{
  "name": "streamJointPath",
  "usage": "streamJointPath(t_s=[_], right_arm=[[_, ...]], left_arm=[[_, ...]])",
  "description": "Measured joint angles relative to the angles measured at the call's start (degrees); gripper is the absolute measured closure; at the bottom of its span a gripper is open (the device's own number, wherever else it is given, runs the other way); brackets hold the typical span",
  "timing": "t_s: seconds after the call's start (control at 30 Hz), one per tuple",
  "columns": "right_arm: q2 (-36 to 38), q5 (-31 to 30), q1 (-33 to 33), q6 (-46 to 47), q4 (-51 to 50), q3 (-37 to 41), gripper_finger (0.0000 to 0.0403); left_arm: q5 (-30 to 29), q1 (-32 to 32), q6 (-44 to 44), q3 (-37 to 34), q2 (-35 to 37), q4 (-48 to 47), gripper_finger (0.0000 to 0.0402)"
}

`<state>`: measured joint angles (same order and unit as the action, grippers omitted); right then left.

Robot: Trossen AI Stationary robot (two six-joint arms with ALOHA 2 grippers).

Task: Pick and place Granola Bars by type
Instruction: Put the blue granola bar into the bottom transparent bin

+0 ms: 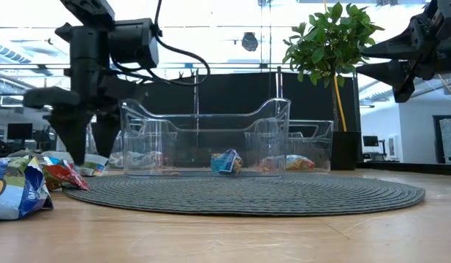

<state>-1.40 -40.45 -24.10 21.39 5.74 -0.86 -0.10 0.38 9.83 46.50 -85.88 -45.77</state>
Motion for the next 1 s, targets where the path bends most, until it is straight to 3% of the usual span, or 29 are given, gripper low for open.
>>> streamJointPath(t_s=[0.63,1.0], right_arm=[[0.01,0.02,0.0,0.0,0.0,0.0,0.0232],[0.02,0.02,0.0,0.0,-0.01,0.02,0.0232]], left_arm=[[-2.26,2.6,-9.75,-1.36,-1.32,-1.61,0.0131],[-2.98,3.35,-7.28,-1.33,-0.27,-0.86,0.0131]])
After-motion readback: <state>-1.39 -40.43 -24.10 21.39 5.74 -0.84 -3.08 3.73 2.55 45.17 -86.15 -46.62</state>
